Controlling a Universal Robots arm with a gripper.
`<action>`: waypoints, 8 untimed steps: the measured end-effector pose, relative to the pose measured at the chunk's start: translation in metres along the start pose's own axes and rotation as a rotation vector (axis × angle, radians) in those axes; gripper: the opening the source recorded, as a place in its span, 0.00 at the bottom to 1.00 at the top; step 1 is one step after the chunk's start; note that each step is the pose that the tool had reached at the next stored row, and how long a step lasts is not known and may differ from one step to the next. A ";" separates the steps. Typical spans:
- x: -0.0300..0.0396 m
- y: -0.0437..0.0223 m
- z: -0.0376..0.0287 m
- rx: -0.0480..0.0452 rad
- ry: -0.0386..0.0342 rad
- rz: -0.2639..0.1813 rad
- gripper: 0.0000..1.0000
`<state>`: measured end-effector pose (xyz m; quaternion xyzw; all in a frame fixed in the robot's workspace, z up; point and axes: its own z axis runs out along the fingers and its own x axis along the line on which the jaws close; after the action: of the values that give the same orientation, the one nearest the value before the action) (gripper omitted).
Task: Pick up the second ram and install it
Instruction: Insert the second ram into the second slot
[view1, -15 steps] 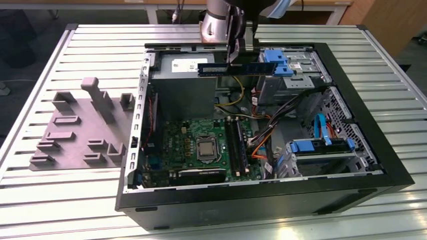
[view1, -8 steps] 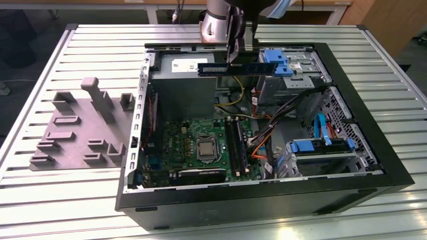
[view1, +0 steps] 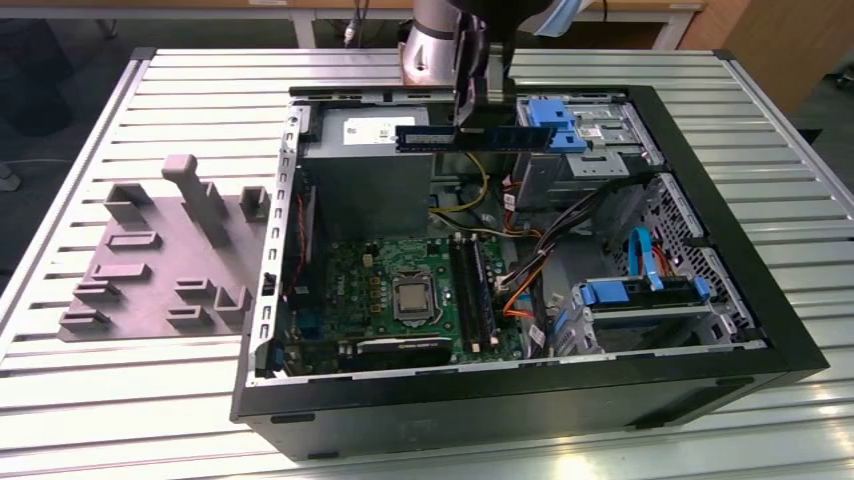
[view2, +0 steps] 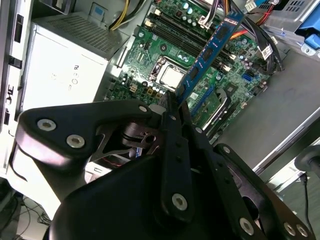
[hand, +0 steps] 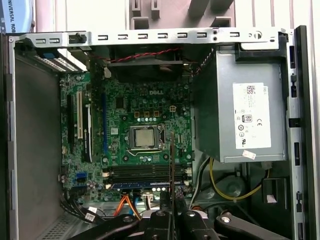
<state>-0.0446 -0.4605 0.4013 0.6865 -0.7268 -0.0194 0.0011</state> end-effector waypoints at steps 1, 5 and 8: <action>0.0000 0.0000 0.0001 0.0002 -0.0001 0.007 0.14; 0.0000 0.0000 0.0008 0.0014 -0.0009 0.055 0.14; 0.0000 0.0000 0.0014 0.0026 -0.0015 0.099 0.14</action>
<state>-0.0446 -0.4605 0.4000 0.6497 -0.7599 -0.0189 0.0006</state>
